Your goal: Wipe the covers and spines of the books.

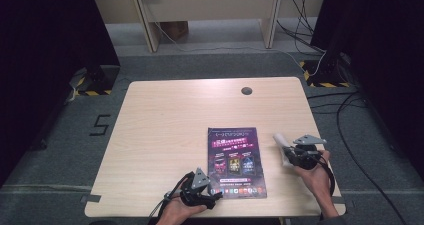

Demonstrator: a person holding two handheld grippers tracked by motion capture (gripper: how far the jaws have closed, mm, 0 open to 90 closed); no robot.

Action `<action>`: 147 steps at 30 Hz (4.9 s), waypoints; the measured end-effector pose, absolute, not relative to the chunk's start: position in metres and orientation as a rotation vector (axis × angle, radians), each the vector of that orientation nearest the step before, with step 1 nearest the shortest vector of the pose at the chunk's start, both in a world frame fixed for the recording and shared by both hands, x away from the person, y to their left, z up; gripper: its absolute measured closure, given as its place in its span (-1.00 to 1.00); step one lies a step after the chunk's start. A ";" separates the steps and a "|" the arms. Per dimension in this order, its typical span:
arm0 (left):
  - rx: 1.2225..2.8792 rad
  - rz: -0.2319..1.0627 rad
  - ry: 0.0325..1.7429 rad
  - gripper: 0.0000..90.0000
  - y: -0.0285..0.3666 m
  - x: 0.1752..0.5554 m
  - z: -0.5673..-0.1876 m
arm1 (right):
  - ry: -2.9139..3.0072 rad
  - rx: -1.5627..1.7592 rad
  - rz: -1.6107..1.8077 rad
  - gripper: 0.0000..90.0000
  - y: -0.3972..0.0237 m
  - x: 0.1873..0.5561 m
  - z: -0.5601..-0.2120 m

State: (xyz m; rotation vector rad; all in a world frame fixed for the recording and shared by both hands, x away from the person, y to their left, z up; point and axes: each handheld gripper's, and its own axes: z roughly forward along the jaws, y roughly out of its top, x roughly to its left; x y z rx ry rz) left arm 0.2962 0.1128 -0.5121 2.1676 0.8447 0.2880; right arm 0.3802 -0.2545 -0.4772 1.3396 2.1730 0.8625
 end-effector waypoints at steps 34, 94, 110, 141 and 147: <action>2.123 0.297 0.877 -0.40 0.118 0.306 -0.503 | 2.139 1.331 0.960 0.07 -0.235 0.383 -0.470; 2.193 0.204 0.863 -0.52 0.108 0.306 -0.511 | 2.275 1.727 1.372 -0.08 -0.183 0.409 -0.509; 2.182 0.222 0.885 -0.52 0.108 0.303 -0.512 | 2.300 1.669 1.428 0.17 -0.185 0.407 -0.492; 2.180 0.249 0.884 -0.49 0.110 0.300 -0.510 | 2.579 1.223 1.149 0.72 -0.154 0.408 -0.465; 2.158 0.286 0.888 -0.44 0.117 0.300 -0.505 | 2.632 1.160 1.037 0.80 -0.141 0.421 -0.454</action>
